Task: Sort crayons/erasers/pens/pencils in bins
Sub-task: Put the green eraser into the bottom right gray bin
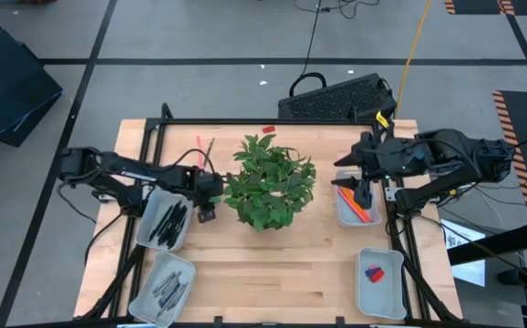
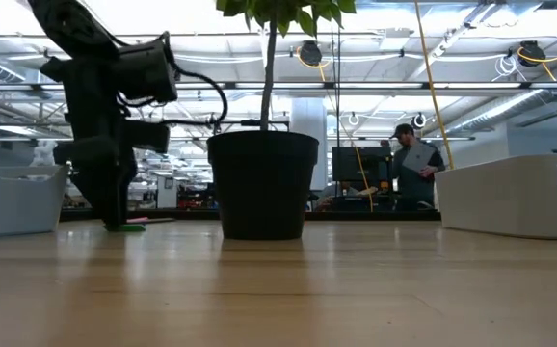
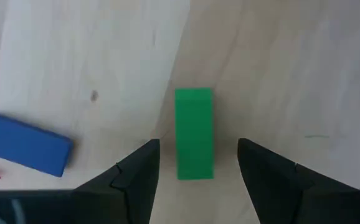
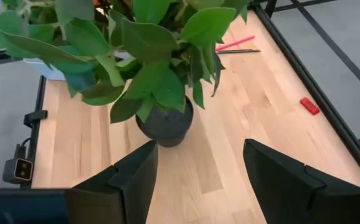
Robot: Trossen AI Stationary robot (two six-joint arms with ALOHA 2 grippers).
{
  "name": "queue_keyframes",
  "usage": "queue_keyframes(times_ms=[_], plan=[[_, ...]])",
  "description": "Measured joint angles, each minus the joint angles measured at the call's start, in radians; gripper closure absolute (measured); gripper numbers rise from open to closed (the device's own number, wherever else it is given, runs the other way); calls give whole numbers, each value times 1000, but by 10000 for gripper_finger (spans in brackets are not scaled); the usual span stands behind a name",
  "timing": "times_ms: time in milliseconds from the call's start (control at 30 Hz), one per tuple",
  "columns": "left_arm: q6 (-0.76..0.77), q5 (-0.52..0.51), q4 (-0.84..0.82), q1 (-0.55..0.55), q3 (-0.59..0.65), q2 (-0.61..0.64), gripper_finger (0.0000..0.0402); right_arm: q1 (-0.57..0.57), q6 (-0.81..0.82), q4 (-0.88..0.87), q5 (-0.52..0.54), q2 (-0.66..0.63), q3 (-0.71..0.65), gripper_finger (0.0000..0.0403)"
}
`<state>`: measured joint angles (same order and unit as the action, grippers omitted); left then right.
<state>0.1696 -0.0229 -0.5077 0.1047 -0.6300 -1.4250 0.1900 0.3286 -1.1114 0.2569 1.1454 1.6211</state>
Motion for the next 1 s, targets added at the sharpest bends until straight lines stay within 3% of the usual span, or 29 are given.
queue_keyframes(times_ms=[100,267,500,633,1000], plan=[[16,0,2,0,-5,-37,204,10,0,-1,-29,0,0,174],[61,3,-9,-2,-8,-73,274,12,20,-8,-160,-12,0,174],[159,-30,-14,-3,-8,-73,355,12,-4,-113,-126,-53,0,174],[214,-44,-17,-12,-6,-68,360,12,-27,-116,-22,-68,0,174],[396,-55,-52,-41,9,47,347,12,7,-99,21,-66,0,174]])
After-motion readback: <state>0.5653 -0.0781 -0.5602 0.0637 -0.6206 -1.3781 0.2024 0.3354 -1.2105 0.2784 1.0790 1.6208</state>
